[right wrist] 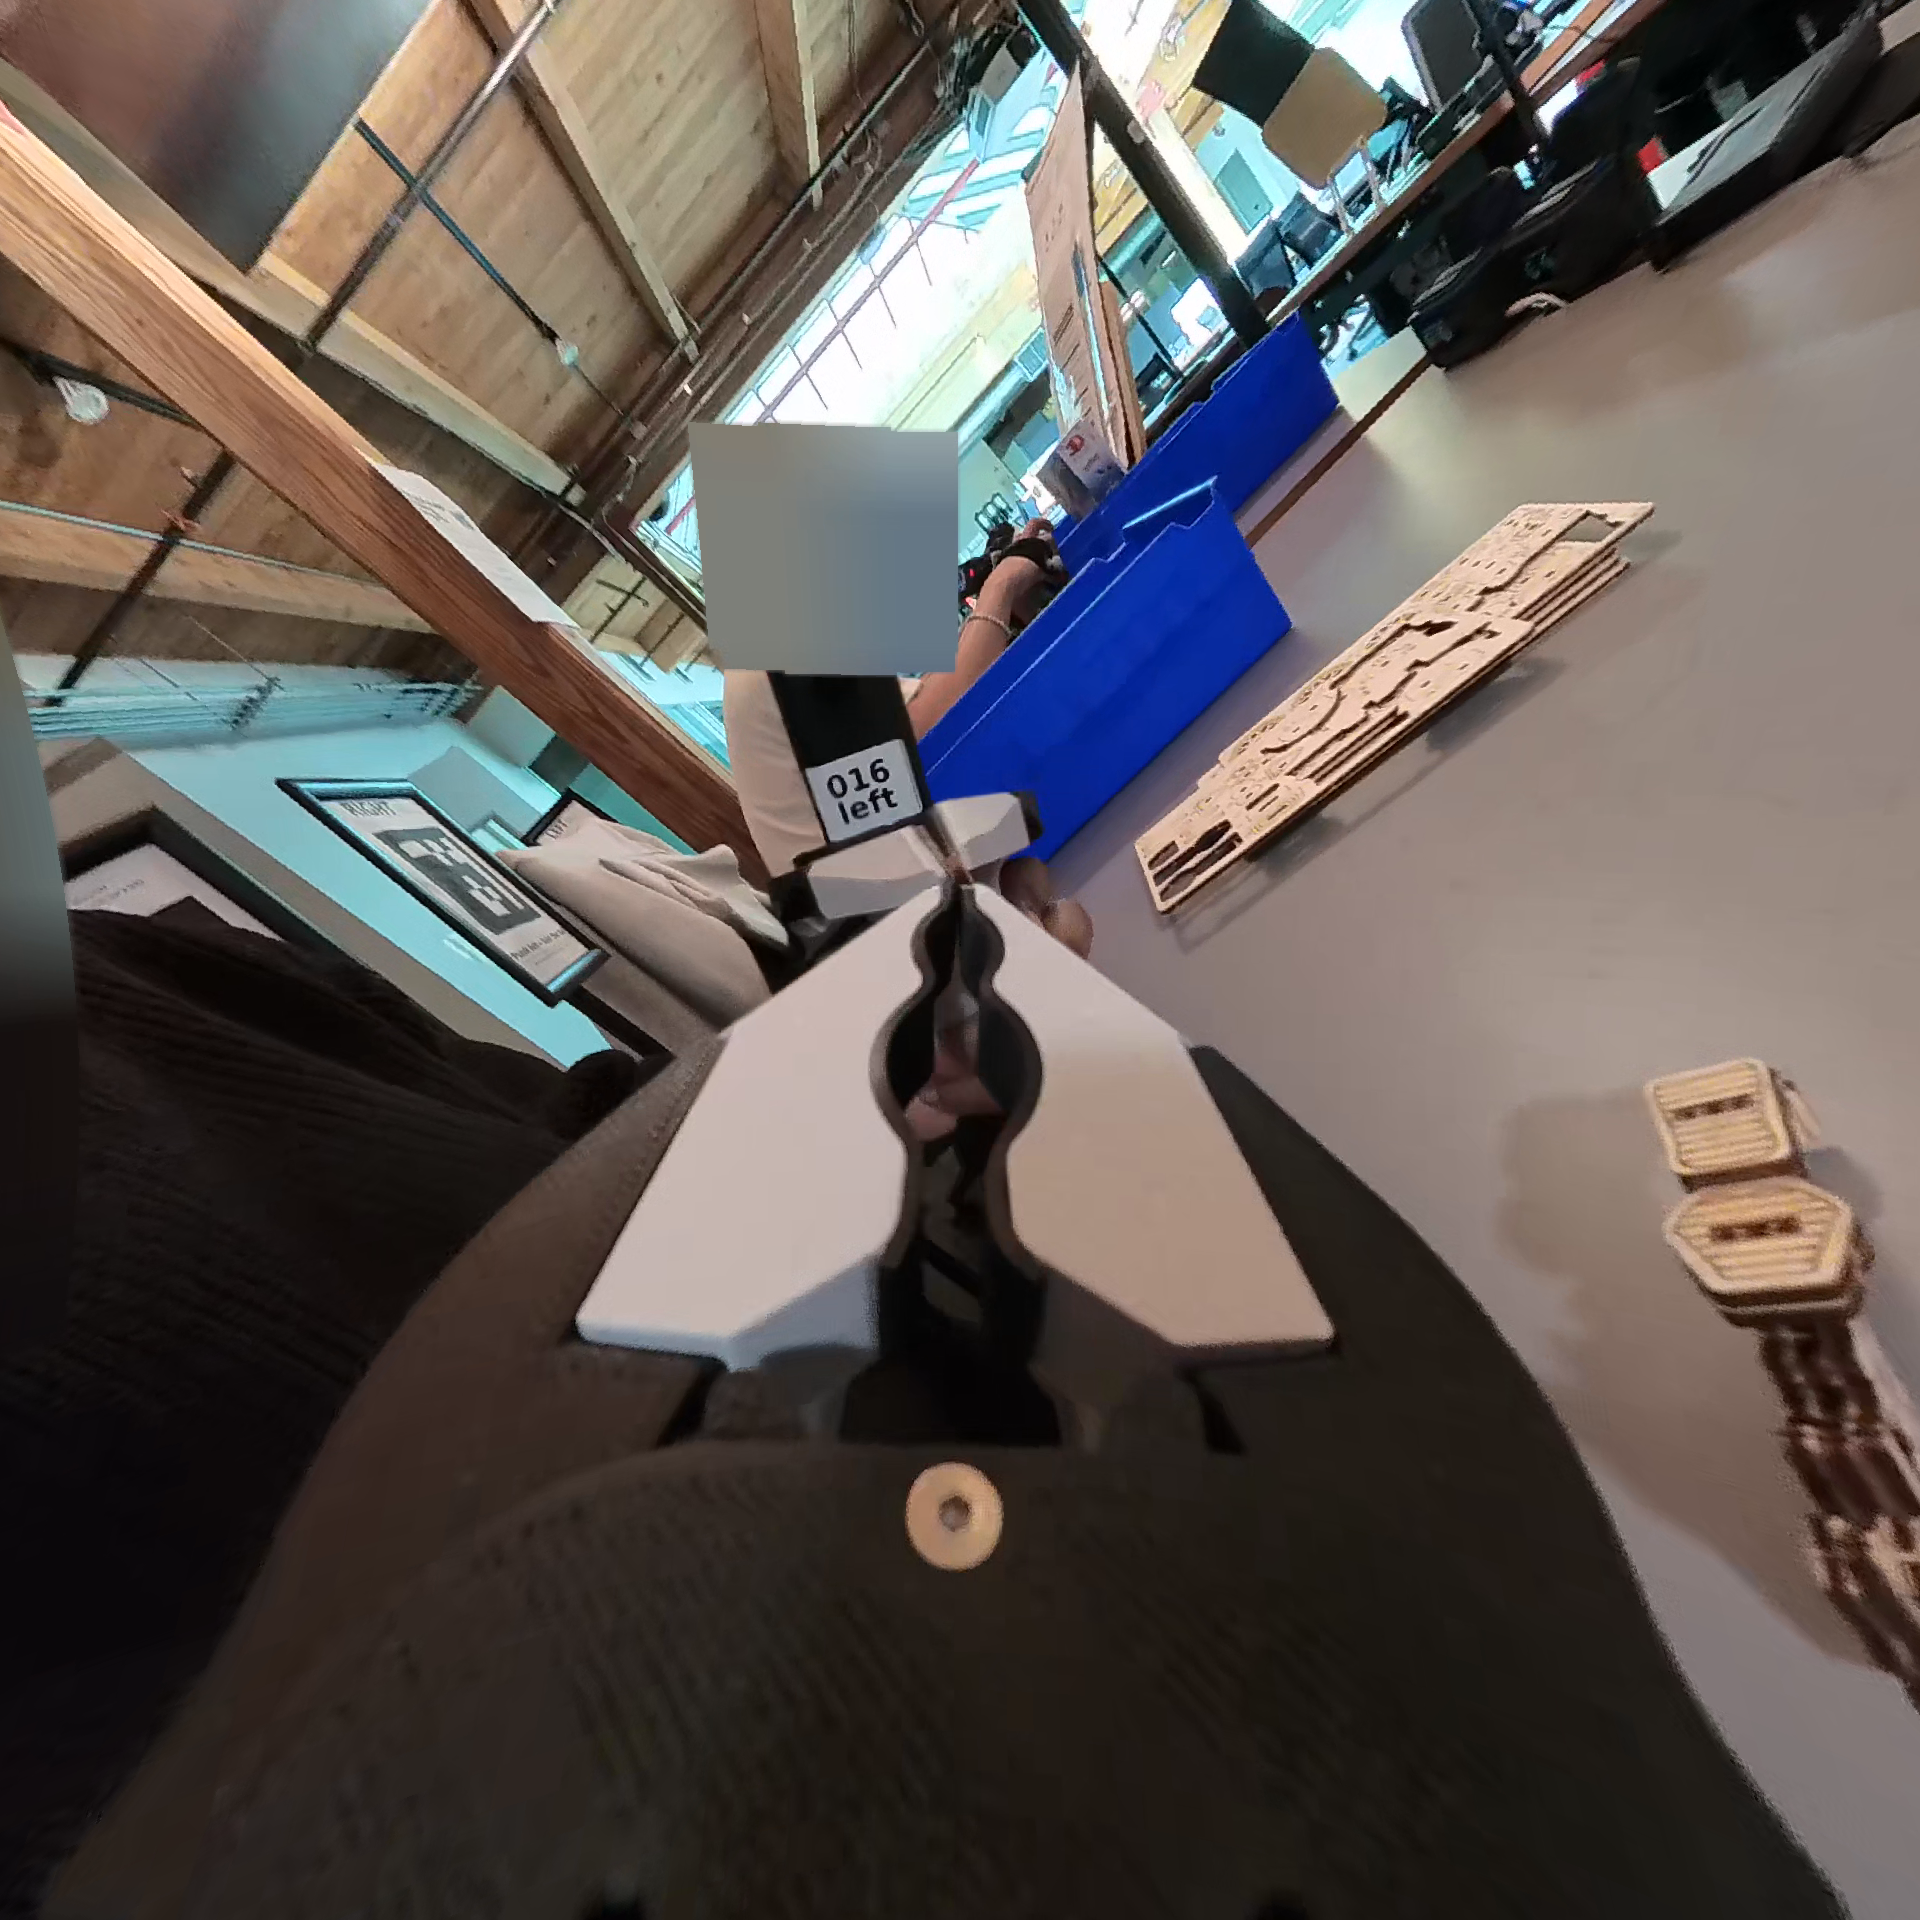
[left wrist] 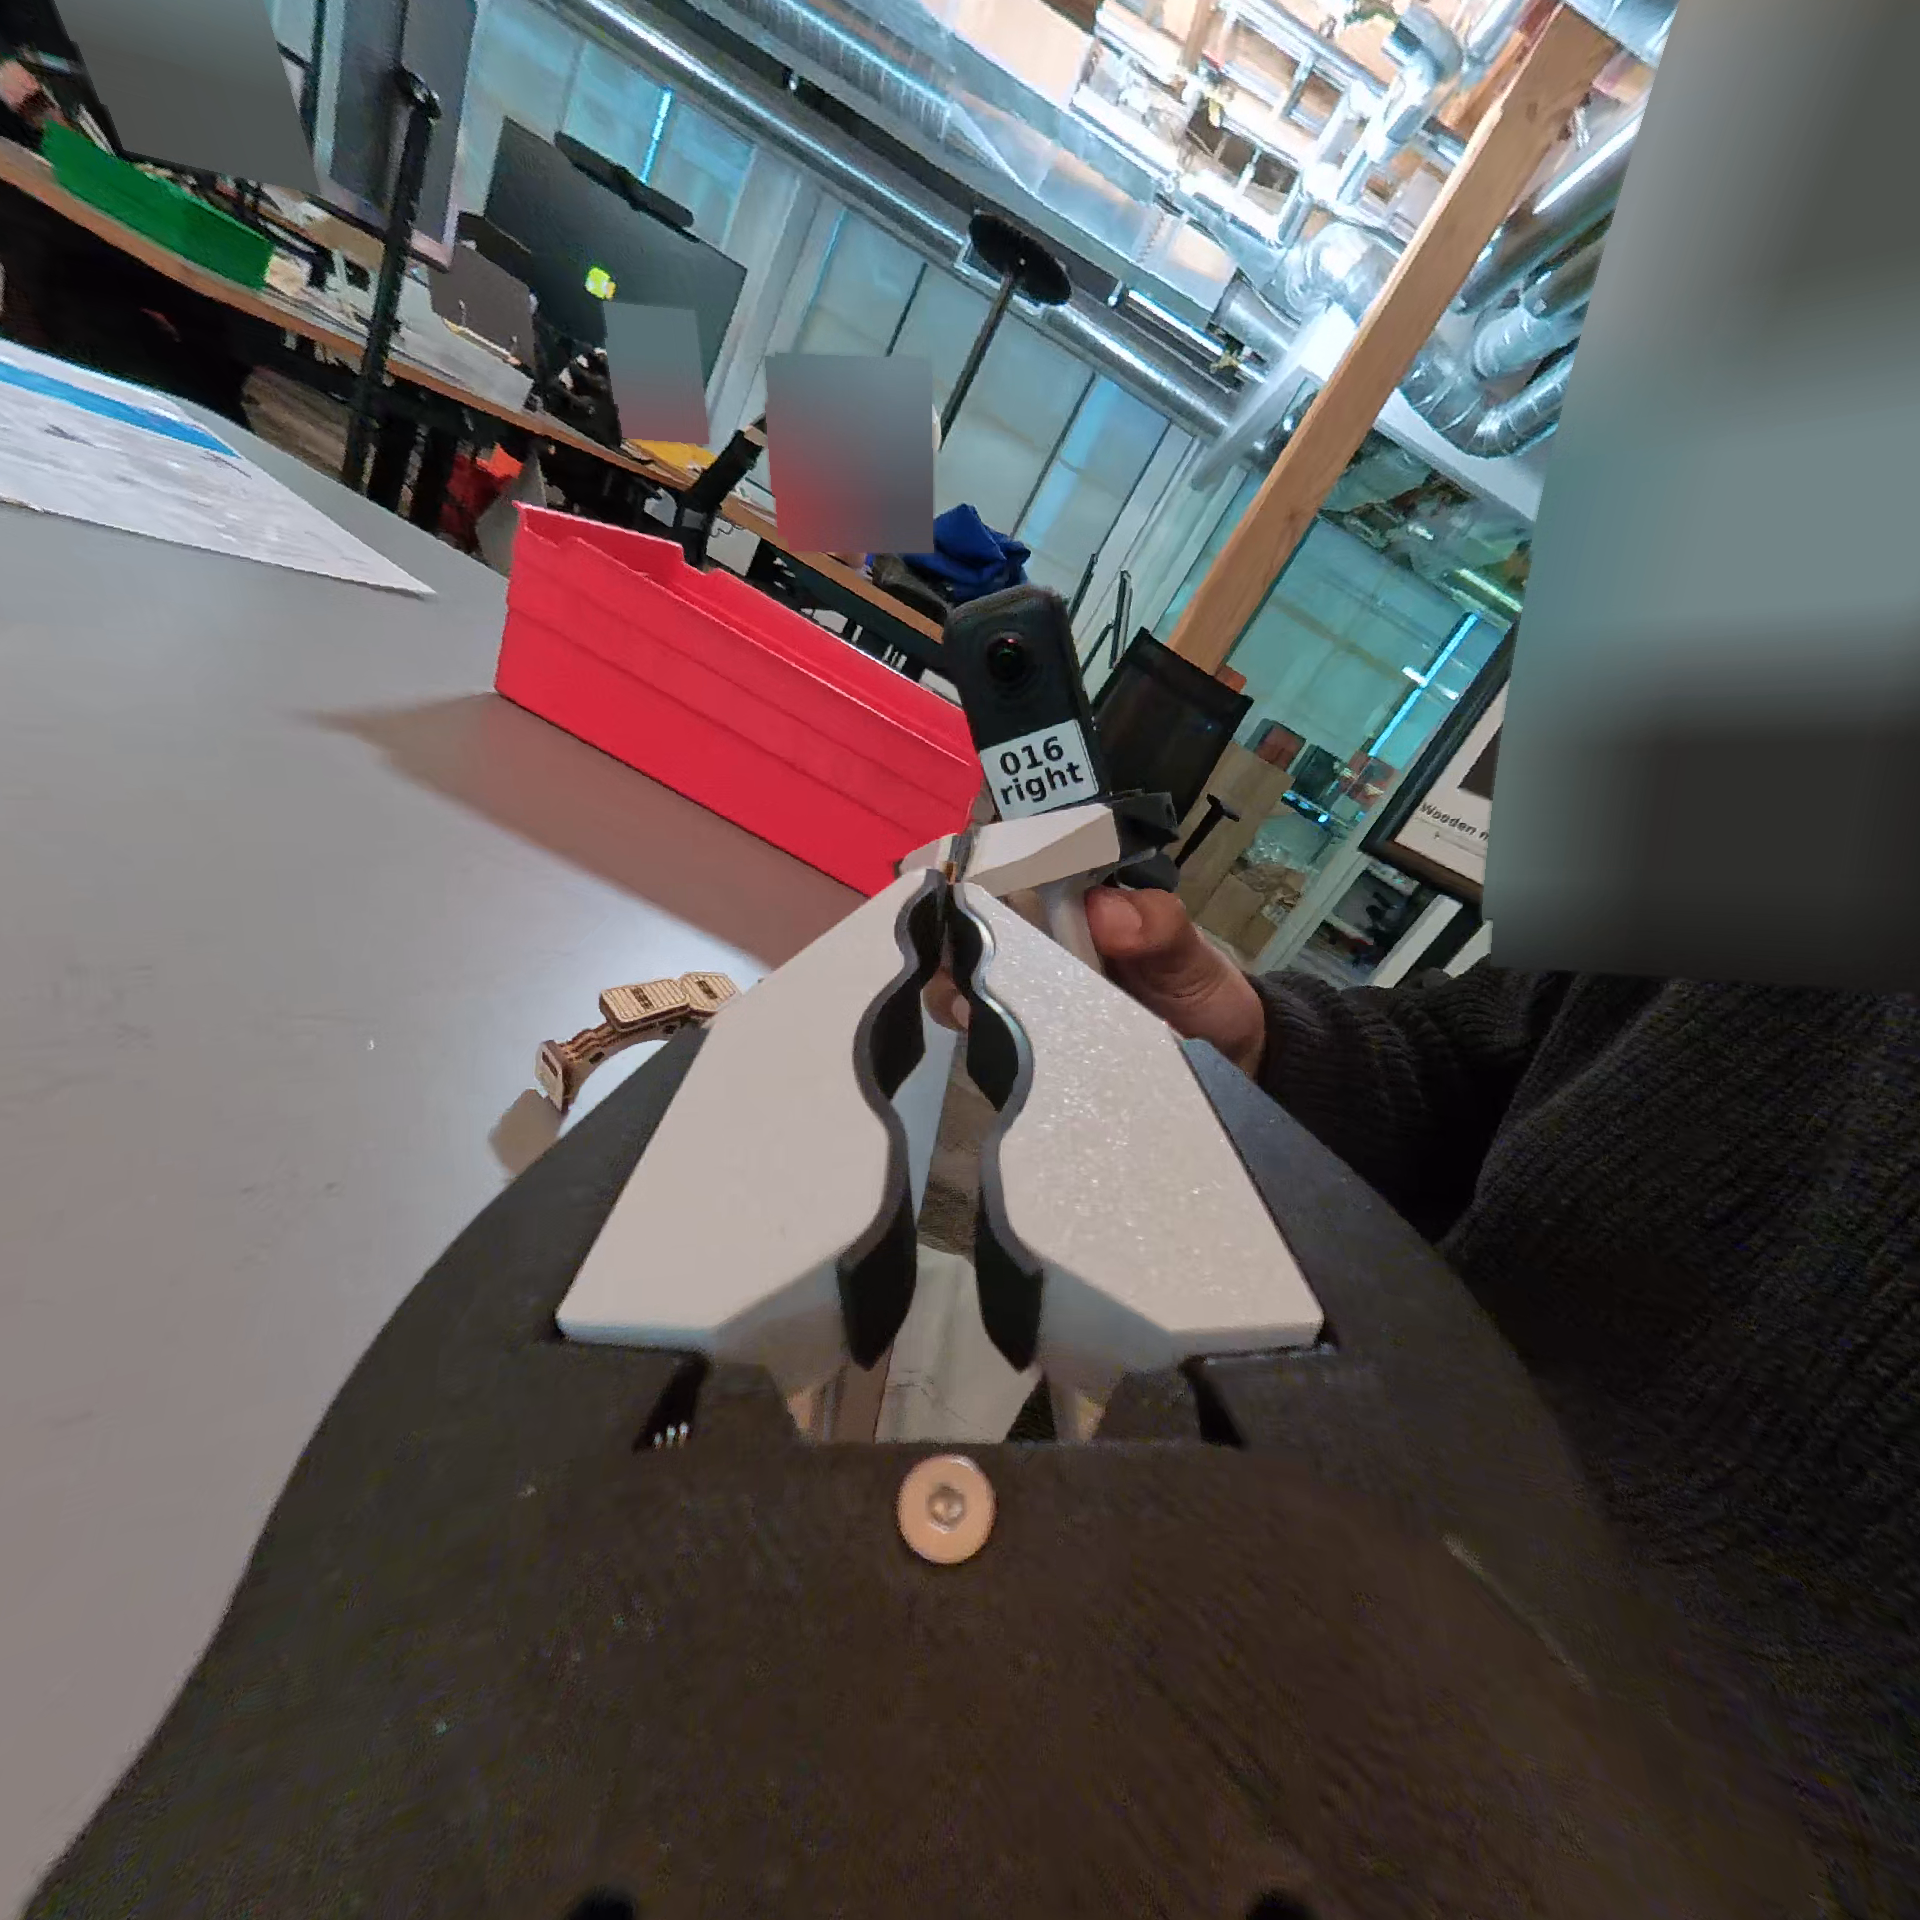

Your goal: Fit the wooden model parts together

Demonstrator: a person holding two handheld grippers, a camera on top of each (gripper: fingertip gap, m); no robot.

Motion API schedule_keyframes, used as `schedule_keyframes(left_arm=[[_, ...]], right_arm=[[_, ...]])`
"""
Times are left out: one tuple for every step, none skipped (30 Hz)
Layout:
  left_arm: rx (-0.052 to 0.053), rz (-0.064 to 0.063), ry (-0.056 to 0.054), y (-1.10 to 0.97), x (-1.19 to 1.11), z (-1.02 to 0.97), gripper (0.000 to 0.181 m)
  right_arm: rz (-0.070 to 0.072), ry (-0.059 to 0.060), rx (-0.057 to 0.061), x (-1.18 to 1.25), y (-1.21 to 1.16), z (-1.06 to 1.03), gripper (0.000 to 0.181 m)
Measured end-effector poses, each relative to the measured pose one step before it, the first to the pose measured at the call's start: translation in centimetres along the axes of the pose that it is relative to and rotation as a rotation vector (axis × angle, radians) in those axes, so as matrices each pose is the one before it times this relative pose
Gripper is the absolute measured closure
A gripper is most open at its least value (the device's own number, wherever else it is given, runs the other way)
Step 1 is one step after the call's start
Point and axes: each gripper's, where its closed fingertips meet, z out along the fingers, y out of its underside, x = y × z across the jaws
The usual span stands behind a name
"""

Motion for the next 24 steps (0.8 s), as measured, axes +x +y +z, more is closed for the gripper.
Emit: schedule_keyframes(left_arm=[[0.0032, -0.0213, 0.0051, -0.013, -0.114, -0.043, 0.181], [-0.0015, -0.0185, 0.0087, 0.060, -0.053, -0.019, 0.181], [-0.0017, -0.0147, 0.0072, 0.039, -0.044, -0.002, 0.181], [-0.0025, -0.0110, 0.0049, 0.056, -0.036, 0.013, 0.181], [-0.0019, -0.0061, 0.0043, 0.051, 0.020, 0.023, 0.181], [0.0002, -0.0038, 0.0082, 0.018, 0.123, 0.055, 0.181], [-0.0036, -0.0061, 0.0097, 0.060, 0.130, 0.068, 0.181], [-0.0068, -0.0085, -0.0017, 0.137, -0.067, 0.092, 0.181], [-0.0018, -0.0061, -0.0048, 0.073, -0.130, 0.039, 0.181], [0.0049, -0.0052, -0.0059, -0.088, -0.156, -0.072, 0.181], [0.0112, -0.0024, -0.0108, -0.237, -0.224, -0.169, 0.180], [0.0102, -0.0001, -0.0191, -0.242, -0.363, -0.245, 0.181], [0.0042, -0.0023, -0.0278, -0.171, -0.530, -0.264, 0.181], [0.0035, 0.0021, -0.0237, -0.225, -0.469, -0.289, 0.181], [0.0051, 0.0066, -0.0378, -0.350, -0.652, -0.382, 0.181], [0.0050, 0.0134, -0.0486, -0.418, -0.838, -0.478, 0.181], [0.0049, 0.0198, -0.0514, -0.457, -0.903, -0.553, 0.180], [-0.0004, 0.0232, -0.0645, -0.420, -1.140, -0.590, 0.180], [-0.0092, 0.0275, -0.0614, -0.249, -1.159, -0.491, 0.177], [-0.0281, 0.0294, -0.0536, 0.118, -1.095, -0.294, 0.174], [-0.0502, 0.0303, -0.0544, 0.536, -1.071, -0.050, 0.171], [-0.0548, 0.0254, -0.0418, 0.657, -0.747, 0.176, 0.167], [-0.0540, 0.0193, -0.0239, 0.670, -0.328, 0.374, 0.163], [-0.0491, 0.0181, -0.0252, 0.610, -0.222, 0.498, 0.162]], right_arm=[[-0.0146, 0.0037, -0.0086, -0.054, 0.041, 0.006, 0.181], [-0.0113, 0.0013, -0.0112, -0.082, 0.052, 0.023, 0.181], [-0.0119, 0.0032, -0.0056, -0.057, -0.003, 0.004, 0.181], [-0.0125, 0.0061, 0.0006, -0.023, -0.062, -0.020, 0.181], [-0.0093, 0.0048, -0.0021, -0.008, -0.019, -0.006, 0.181], [-0.0043, 0.0013, -0.0064, -0.013, 0.072, 0.039, 0.181], [-0.0008, -0.0016, -0.0064, -0.023, 0.104, 0.045, 0.181], [0.0015, -0.0031, -0.0035, -0.020, 0.080, 0.053, 0.181], [0.0022, 0.0006, 0.0001, 0.037, 0.027, 0.000, 0.181], [-0.0006, 0.0057, 0.0007, 0.113, -0.042, -0.058, 0.181], [-0.0061, 0.0094, 0.0004, 0.155, -0.095, -0.128, 0.181], [-0.0125, 0.0146, 0.0009, 0.220, -0.182, -0.197, 0.181], [-0.0207, 0.0217, -0.0016, 0.293, -0.194, -0.238, 0.181], [-0.0321, 0.0278, -0.0064, 0.321, -0.181, -0.260, 0.181], [-0.0433, 0.0327, -0.0099, 0.357, -0.150, -0.266, 0.181], [-0.0499, 0.0354, -0.0117, 0.339, -0.131, -0.264, 0.181], [-0.0510, 0.0336, -0.0120, 0.292, -0.097, -0.227, 0.181], [-0.0487, 0.0299, -0.0116, 0.232, -0.078, -0.191, 0.181], [-0.0457, 0.0271, -0.0109, 0.213, -0.056, -0.197, 0.181], [-0.0411, 0.0242, -0.0088, 0.233, -0.053, -0.264, 0.181], [-0.0320, 0.0211, -0.0025, 0.249, -0.085, -0.389, 0.181], [-0.0185, 0.0214, 0.0067, 0.341, -0.138, -0.546, 0.181], [-0.0043, 0.0219, 0.0142, 0.446, -0.175, -0.650, 0.181], [0.0080, 0.0200, 0.0175, 0.497, -0.172, -0.692, 0.181]])
